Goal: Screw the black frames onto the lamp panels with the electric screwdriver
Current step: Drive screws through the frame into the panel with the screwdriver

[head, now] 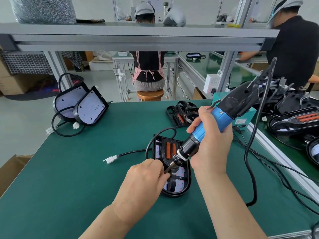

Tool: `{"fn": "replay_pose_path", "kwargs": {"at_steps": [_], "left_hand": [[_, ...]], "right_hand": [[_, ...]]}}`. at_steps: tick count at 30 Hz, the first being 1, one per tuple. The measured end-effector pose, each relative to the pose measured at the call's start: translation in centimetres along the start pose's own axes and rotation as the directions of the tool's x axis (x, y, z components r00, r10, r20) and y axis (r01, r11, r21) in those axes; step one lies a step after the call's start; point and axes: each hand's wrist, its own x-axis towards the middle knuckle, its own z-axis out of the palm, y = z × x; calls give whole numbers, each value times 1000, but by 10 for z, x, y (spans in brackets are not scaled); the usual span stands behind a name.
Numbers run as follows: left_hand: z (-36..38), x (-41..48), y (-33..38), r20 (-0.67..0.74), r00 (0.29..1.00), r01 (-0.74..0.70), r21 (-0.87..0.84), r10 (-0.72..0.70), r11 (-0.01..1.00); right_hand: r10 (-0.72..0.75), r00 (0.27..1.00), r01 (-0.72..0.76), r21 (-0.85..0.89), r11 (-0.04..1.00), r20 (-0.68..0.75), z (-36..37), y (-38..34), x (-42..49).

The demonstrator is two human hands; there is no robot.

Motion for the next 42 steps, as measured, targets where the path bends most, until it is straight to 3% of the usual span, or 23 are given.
{"fn": "replay_pose_path", "kwargs": {"at_steps": [12,15,18,22,27,42], "left_hand": [[2,-11,-9,12,966,254,-196,-257,947],[9,-20,-12,36,875,470,-305,-483,828],[21,-23,-10,235,748,660,-369,-621,655],[33,-13,-3,401,685,728,-401,-608,556],[38,-5,-3,419,648,761,-361,-635,538],[43,-9,-5,381,685,728,-378,-620,572]], "right_hand": [[33,999,-32,35,999,-33,-1,6,7],[16,999,-15,23,1000,-42,1,9,12],[-9,999,9,8,1000,-40,4,16,18],[-12,1000,11,-50,999,-16,6,31,17],[0,1000,1,-96,995,6,4,45,13],[2,999,3,-124,992,44,5,51,8]]}}
